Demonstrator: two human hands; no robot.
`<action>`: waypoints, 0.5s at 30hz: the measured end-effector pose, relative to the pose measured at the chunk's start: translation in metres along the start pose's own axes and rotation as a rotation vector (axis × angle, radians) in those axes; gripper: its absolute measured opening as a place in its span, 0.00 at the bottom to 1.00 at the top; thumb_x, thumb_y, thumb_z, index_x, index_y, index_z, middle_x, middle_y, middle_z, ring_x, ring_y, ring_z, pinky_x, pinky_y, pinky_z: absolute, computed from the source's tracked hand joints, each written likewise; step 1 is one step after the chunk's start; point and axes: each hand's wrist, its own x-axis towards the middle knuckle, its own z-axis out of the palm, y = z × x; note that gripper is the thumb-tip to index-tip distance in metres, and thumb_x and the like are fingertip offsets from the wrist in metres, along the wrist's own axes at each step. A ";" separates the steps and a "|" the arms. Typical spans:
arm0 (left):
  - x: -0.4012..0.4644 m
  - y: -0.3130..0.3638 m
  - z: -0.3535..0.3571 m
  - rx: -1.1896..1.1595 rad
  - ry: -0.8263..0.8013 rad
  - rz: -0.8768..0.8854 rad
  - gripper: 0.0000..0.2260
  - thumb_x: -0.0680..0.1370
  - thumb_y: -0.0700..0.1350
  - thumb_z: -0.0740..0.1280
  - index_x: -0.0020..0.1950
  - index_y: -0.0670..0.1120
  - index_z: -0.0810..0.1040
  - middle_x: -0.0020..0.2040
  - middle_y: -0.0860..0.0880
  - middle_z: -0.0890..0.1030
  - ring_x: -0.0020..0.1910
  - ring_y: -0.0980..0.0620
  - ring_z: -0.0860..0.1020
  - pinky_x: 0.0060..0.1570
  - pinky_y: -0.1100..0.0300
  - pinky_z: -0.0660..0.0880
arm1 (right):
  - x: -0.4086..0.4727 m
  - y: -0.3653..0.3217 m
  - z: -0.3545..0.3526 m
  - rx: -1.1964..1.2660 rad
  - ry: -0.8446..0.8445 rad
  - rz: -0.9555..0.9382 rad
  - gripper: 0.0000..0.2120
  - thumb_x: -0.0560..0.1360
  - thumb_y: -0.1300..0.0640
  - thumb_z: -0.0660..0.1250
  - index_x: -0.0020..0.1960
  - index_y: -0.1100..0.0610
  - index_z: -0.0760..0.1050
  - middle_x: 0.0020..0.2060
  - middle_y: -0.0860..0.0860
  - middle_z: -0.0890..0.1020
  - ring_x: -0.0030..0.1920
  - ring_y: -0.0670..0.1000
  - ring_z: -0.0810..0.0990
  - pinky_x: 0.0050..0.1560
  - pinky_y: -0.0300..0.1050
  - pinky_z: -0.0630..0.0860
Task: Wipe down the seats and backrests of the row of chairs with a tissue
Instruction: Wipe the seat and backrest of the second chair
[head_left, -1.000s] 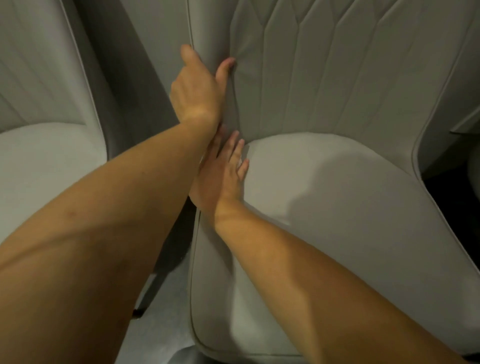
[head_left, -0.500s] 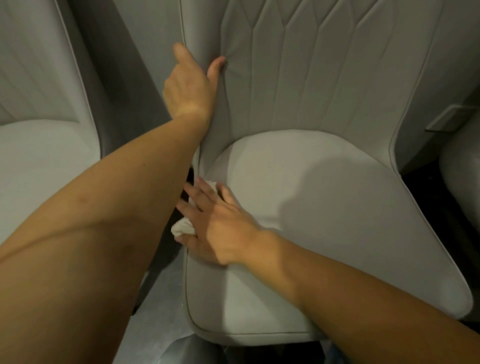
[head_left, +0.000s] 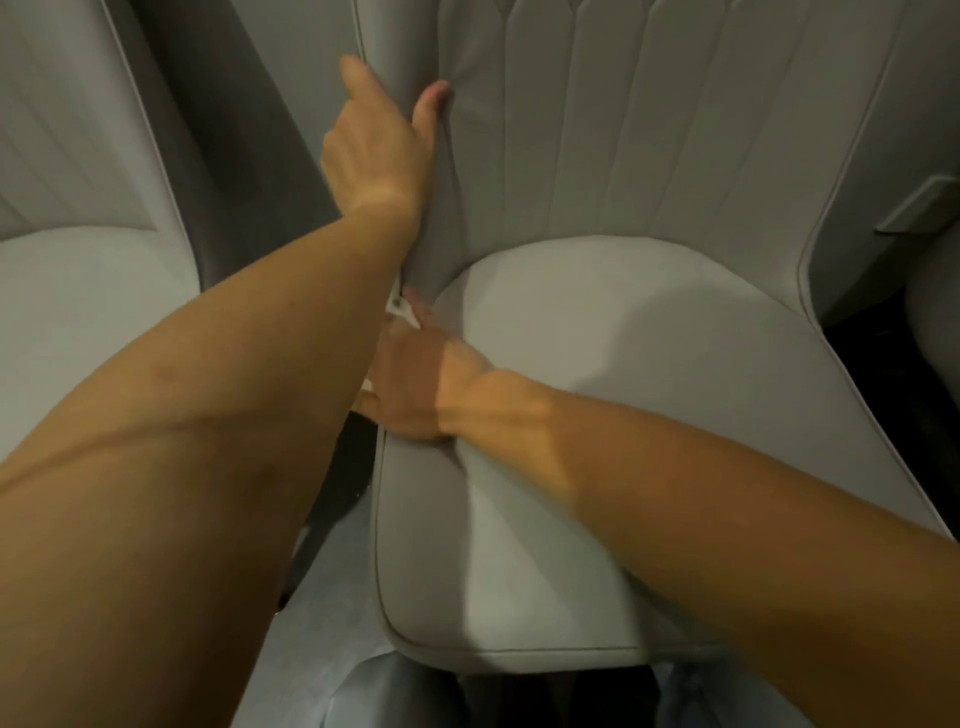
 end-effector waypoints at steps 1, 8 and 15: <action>0.000 0.001 -0.001 0.003 -0.004 0.004 0.36 0.74 0.70 0.59 0.68 0.42 0.66 0.53 0.42 0.81 0.52 0.37 0.79 0.49 0.45 0.74 | -0.005 -0.004 0.003 0.019 -0.055 -0.016 0.28 0.83 0.38 0.46 0.78 0.47 0.63 0.78 0.47 0.62 0.80 0.51 0.47 0.76 0.64 0.38; -0.004 0.002 -0.003 -0.014 0.011 0.017 0.34 0.75 0.69 0.60 0.66 0.42 0.67 0.52 0.43 0.82 0.51 0.39 0.79 0.48 0.48 0.74 | -0.050 -0.024 -0.002 0.101 -0.300 -0.241 0.23 0.83 0.37 0.45 0.74 0.37 0.66 0.77 0.41 0.62 0.80 0.49 0.45 0.75 0.64 0.32; -0.001 0.001 0.000 0.008 0.012 0.007 0.36 0.74 0.71 0.59 0.67 0.43 0.67 0.52 0.43 0.82 0.52 0.38 0.79 0.48 0.46 0.74 | -0.111 -0.037 0.011 0.034 -0.134 -0.334 0.23 0.81 0.34 0.52 0.74 0.38 0.67 0.76 0.44 0.66 0.79 0.50 0.53 0.75 0.65 0.43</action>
